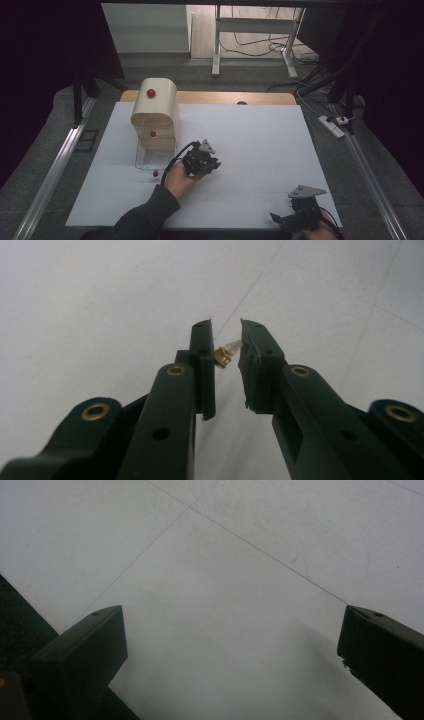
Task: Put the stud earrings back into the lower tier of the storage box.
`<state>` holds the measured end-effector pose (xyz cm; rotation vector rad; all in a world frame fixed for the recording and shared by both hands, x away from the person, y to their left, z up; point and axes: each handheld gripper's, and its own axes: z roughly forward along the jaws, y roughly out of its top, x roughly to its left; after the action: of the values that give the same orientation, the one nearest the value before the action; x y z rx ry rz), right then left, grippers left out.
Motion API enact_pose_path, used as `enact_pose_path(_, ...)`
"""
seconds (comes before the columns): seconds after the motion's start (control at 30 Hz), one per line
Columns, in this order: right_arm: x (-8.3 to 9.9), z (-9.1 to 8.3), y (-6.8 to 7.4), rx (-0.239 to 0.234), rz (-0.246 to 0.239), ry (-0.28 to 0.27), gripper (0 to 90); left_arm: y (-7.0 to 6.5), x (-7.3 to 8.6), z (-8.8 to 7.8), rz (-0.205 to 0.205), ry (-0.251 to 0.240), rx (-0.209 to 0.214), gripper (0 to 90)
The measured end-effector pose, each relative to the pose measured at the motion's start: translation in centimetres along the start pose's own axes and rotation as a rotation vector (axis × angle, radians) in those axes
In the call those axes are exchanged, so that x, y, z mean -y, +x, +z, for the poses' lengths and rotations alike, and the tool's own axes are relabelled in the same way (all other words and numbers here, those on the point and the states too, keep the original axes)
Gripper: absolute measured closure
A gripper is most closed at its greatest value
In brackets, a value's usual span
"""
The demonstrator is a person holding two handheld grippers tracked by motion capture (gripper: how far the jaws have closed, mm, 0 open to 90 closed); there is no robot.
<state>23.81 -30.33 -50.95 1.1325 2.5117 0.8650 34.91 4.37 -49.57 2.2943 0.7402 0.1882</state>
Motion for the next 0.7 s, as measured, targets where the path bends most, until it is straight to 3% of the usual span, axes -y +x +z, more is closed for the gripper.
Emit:
enact_pose_path(0.3,0.0,0.0,-0.1,-0.004,0.007,-0.004,0.0,0.1,0.1,-0.9,0.006,0.004,0.011,75.8)
enact_pose_path(0.7,0.0,-0.1,-0.1,-0.007,0.01,-0.005,0.0,0.4,0.4,-3.3,-0.018,-0.03,0.011,75.9)
